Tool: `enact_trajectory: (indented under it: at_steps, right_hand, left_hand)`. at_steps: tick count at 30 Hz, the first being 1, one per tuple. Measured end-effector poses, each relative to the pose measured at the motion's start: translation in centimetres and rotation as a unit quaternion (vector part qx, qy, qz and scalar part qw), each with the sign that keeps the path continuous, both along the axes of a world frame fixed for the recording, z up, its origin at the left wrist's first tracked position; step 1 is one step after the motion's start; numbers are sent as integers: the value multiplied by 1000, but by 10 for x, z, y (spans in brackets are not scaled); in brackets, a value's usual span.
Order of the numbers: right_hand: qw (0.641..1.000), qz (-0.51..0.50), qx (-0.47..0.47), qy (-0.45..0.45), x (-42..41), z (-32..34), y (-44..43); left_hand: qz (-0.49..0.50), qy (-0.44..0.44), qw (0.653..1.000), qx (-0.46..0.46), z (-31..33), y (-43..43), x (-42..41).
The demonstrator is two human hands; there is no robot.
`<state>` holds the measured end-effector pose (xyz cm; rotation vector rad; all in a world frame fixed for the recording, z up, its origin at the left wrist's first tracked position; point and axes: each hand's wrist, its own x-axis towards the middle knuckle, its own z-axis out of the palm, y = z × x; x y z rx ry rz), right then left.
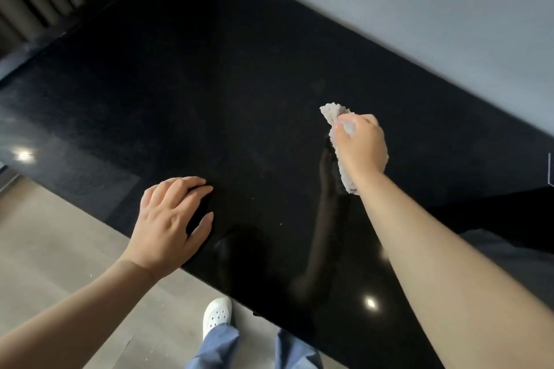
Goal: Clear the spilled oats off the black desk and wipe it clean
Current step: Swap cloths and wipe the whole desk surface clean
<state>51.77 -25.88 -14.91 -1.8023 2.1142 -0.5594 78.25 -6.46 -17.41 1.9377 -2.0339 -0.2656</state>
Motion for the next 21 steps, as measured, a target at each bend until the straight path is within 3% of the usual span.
enact_trajectory:
  at_steps: [2,4,11,13,17,21]
  right_hand:
    - [997,28,-19,67,15,-13,24]
    - [992,82,-54,80,28,-19,63]
    - [977,205,-18,-51,38,-7,167]
    - [981,170,-30,-89,32,3,151]
    - [995,-18,-32,-96,27,6,86]
    - [998,35,-9,47,66,-9,96]
  left_hand:
    - [-25,5,1000,-1,-2,2,7]
    - [-30,9,999,-6,-2,2,10]
    - [-22,15,1000,-3,-4,3,10]
    - [-23,16,1000,-4,-3,2,10]
    - [-22,17,1000,-8,-3,3,10]
    - [-24,25,999,-12,-4,3,12]
